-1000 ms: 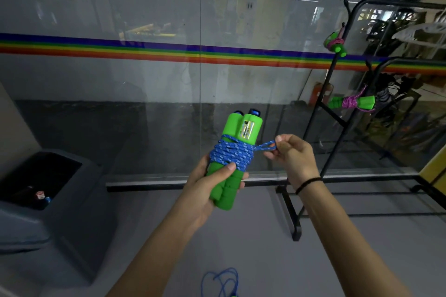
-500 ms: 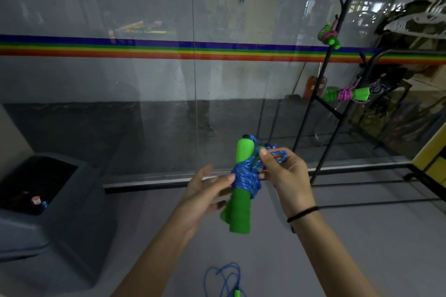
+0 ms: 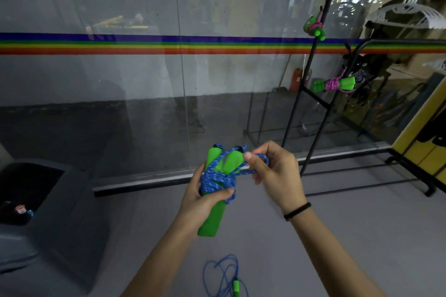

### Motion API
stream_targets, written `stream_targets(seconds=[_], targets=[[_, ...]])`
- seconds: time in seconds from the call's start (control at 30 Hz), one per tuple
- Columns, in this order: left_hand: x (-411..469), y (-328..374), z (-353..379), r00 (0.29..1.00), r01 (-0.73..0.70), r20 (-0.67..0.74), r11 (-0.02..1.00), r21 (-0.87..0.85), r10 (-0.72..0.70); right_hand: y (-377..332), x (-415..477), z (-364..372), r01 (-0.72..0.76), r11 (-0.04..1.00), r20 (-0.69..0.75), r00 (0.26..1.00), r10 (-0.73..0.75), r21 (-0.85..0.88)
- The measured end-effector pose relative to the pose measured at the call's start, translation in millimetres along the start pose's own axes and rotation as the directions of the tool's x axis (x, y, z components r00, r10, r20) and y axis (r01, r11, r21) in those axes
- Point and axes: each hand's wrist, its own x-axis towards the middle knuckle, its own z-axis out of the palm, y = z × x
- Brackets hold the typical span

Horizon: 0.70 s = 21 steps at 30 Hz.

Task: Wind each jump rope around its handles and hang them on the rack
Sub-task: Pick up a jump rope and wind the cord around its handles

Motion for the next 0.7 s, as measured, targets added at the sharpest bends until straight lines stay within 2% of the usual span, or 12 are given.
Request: stream_targets(seconds=[0.17, 0.33, 0.53, 0.63, 0.7], targets=[[6.9, -7.6, -22.7, 1.000, 0.000, -0.025, 0.996, 0.088, 0.002, 9.2, 1.0, -9.6, -0.010, 0.998, -0.024, 1.000, 0.009, -0.059], [18.2, -15.8, -16.1, 0.999, -0.008, 0.044, 0.993, 0.116, 0.003, 10.9, 5.7, 8.3, 0.033, 0.999, -0.026, 0.999, -0.033, -0.022], [49.2, -16.3, 4.4, 0.987, 0.039, 0.145, 0.982, 0.185, -0.066, 7.9, 32.6, 18.3, 0.116, 0.970, 0.063, 0.992, -0.105, -0.213], [68.5, -13.8, 16.1, 0.983, 0.043, 0.165, 0.978, 0.203, -0.078, 16.7, 50.9, 11.4, 0.081, 0.976, 0.051, 0.996, -0.072, -0.201], [84.3, -11.5, 22.3, 0.990, 0.012, 0.131, 0.971, 0.239, -0.045, 25.2, 64.2, 3.6, 0.042, 0.987, 0.034, 0.999, -0.037, -0.156]])
